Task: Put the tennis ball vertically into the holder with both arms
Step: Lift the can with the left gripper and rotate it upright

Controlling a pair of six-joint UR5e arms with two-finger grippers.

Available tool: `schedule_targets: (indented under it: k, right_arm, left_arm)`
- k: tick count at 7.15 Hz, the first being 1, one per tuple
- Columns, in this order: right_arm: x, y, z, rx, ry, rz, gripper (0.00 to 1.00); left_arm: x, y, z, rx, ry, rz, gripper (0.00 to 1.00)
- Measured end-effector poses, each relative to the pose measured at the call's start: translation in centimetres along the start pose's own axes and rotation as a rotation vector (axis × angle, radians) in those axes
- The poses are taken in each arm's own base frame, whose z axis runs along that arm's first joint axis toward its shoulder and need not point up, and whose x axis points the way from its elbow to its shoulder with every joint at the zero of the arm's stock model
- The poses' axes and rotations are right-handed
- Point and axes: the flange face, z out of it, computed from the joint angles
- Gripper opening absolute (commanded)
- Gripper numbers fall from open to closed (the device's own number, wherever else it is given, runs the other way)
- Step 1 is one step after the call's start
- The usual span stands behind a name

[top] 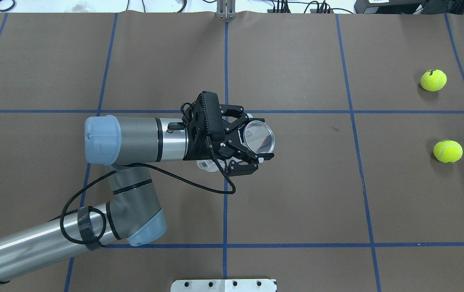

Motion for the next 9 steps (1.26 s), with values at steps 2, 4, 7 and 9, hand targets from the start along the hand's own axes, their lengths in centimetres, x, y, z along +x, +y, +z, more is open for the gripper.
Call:
schedule_targets:
  k: [2,4,7,9]
  right_arm:
    - [-0.1,0.0,-0.1,0.001,-0.001,-0.001,0.99]
    - [-0.2,-0.1,-0.2,0.003,-0.002,-0.003,0.99]
    - [-1.0,-0.5,-0.7,0.014,-0.032,-0.017,0.99]
    - [-3.7,-1.1,-3.3,0.066,-0.045,-0.071,0.99]
  left_arm:
    - [-2.0,2.3,2.1,0.172,-0.028,-0.021,0.56]
    - [-3.2,4.1,1.9,0.307,-0.055,-0.108,0.56]
    - [-4.5,8.8,0.6,0.333,-0.080,-0.176,0.57]
    - [-4.8,10.5,-0.1,0.312,-0.090,-0.183,0.57]
